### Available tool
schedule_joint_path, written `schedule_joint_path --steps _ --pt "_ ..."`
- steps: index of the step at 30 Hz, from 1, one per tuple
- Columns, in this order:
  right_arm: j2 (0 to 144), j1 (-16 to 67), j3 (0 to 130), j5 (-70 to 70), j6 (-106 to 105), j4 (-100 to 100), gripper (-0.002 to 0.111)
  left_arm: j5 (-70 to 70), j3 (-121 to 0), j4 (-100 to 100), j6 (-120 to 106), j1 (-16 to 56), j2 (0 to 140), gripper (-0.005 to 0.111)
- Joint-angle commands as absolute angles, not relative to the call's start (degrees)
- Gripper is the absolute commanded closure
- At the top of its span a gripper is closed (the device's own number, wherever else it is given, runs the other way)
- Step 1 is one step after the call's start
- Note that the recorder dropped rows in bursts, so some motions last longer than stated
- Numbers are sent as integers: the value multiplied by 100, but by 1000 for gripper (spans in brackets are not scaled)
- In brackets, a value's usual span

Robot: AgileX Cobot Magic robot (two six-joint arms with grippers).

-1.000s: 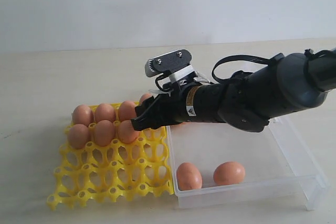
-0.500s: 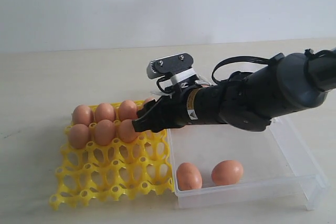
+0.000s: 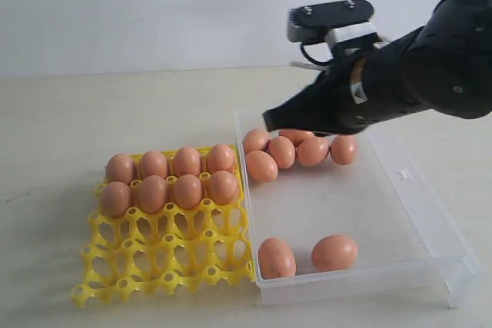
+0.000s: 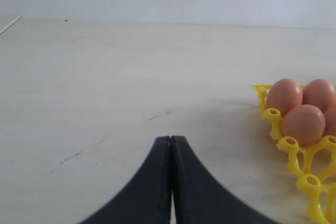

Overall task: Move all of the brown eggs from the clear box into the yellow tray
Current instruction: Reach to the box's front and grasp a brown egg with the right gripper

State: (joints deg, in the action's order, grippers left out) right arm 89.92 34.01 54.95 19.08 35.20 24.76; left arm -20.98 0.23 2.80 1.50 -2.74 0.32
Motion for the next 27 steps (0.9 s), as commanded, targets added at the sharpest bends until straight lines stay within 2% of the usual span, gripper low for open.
schedule_joint_path --steps 1,5,7,14,21,27 --pt "8835 3058 5238 3143 2562 1040 78 -2041 0 311 175 -241 0 107" --pt "8835 2958 4784 3057 1948 -309 53 -2041 0 311 175 -241 0 107" --pt "8845 2958 4599 2890 1897 -578 47 -2041 0 311 175 -241 0 107" --pt "8894 3035 4440 2434 293 -1611 47 -2041 0 311 175 -241 0 107" --pt "8932 3512 4440 2476 -2230 -3378 47 -2041 0 311 175 -241 0 107" --pt "9285 3568 4440 2613 -2429 -3433 48 -2041 0 311 175 -241 0 107"
